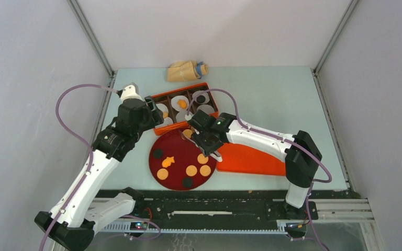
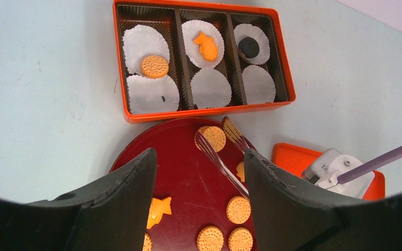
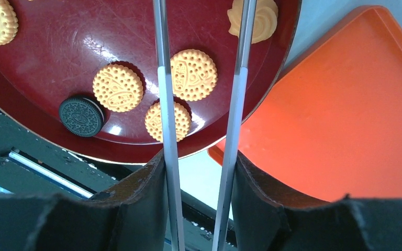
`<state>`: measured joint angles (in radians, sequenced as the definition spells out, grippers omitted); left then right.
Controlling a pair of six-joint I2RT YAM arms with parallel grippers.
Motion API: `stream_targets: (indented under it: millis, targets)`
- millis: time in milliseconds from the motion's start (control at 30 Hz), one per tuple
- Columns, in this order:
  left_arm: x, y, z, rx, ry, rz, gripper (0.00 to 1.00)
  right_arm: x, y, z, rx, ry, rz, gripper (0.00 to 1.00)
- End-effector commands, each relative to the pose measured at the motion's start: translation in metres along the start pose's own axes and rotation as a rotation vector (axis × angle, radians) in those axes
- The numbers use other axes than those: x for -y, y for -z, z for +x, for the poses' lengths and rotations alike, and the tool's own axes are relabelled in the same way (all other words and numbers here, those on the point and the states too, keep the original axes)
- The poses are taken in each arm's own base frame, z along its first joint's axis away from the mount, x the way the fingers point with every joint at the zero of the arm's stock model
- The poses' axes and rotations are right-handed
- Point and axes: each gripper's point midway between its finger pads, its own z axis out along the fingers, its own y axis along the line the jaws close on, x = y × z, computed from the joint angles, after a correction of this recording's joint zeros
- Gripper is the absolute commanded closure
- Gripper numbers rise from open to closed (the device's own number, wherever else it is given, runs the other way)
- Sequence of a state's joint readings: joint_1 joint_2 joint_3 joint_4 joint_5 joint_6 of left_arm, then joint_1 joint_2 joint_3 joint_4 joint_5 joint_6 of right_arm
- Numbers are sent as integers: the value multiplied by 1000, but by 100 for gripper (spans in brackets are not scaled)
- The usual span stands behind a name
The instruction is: Pack the cookies
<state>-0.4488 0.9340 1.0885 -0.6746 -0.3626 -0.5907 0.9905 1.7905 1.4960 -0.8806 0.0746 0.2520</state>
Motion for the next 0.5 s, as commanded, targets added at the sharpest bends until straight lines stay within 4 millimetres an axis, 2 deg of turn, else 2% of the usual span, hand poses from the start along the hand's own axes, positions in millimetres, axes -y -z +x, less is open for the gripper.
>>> stream_targets:
  millis: [0,267,467]
  targets:
    - [1,8,-16,59,2,17,33,3,10,-6,41,-28,6,51]
    - [3,9,-16,60,5,27,33,3,10,4,28,-53,-2,52]
    - [4,9,-16,56,5,32,33,-3,18,-14,75,-53,-26,52]
